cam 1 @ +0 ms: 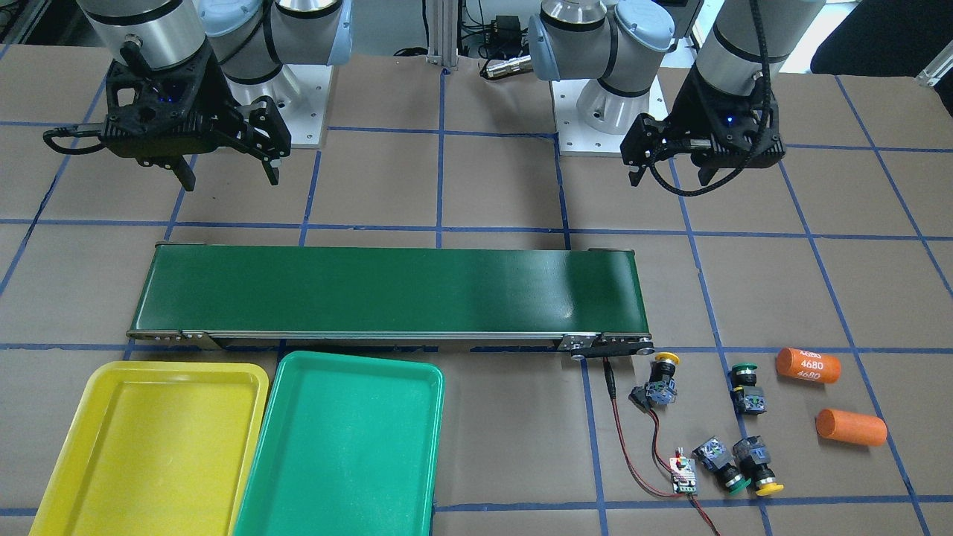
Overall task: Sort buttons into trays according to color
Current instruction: 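Move the left gripper back toward the orange cylinders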
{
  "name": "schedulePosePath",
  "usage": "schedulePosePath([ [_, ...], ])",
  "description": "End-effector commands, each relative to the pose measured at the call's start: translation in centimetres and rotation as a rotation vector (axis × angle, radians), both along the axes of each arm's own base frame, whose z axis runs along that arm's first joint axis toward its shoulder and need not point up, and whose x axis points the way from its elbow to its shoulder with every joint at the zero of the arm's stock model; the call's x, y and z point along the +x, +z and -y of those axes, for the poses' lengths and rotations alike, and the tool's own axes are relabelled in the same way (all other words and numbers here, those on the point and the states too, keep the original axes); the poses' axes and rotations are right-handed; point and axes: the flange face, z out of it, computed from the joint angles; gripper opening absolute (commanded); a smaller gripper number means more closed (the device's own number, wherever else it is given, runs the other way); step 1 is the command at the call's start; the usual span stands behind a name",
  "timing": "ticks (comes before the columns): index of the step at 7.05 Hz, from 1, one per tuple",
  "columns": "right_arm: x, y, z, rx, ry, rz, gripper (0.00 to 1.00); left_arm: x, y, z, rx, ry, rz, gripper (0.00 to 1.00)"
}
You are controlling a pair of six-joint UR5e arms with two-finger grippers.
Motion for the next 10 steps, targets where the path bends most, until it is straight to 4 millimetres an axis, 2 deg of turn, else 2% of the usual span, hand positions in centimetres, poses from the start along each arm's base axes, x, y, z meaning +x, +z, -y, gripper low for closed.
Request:
schedulePosePath([
  [1,-0.2,-0.1,0.1,0.001,-0.004,0.000,1.00,7.3,-0.2,1.8,-0.002,-0.067,0.008,1.00],
  [2,-0.4,-0.1,0.2,0.001,-0.009,0.000,1.00,12.1,-1.2,3.1,-0.024,-0.108,0.011,1.00],
  [3,-0.1,0.0,0.0,0.001,-0.001,0.000,1.00,15.5,-2.7,5.5,-0.067,-0.184,0.047,1.00],
  [4,0.0,-0.1,0.0,0.001,-0.001,0.001,1.00,17.9,-3.6,8.0,-0.088,-0.215,0.063,1.00],
  [5,-0.4,-0.2,0.1,0.004,-0.009,0.000,1.00,20.3,-5.5,10.6,-0.067,-0.237,0.047,1.00],
  [6,0.1,0.0,-0.1,0.000,-0.001,0.001,1.00,23.1,-5.4,14.1,-0.098,-0.232,0.076,1.00],
  [7,-0.3,-0.1,0.1,0.003,-0.007,0.000,1.00,25.4,-6.2,17.7,-0.106,-0.235,0.081,1.00],
  [8,-0.4,-0.1,0.1,0.003,-0.009,0.000,1.00,26.8,-8.1,20.6,-0.097,-0.229,0.076,1.00],
  [10,-0.1,0.1,-0.2,-0.002,-0.001,0.000,1.00,29.2,-14.3,24.6,-0.054,-0.205,0.033,1.00],
])
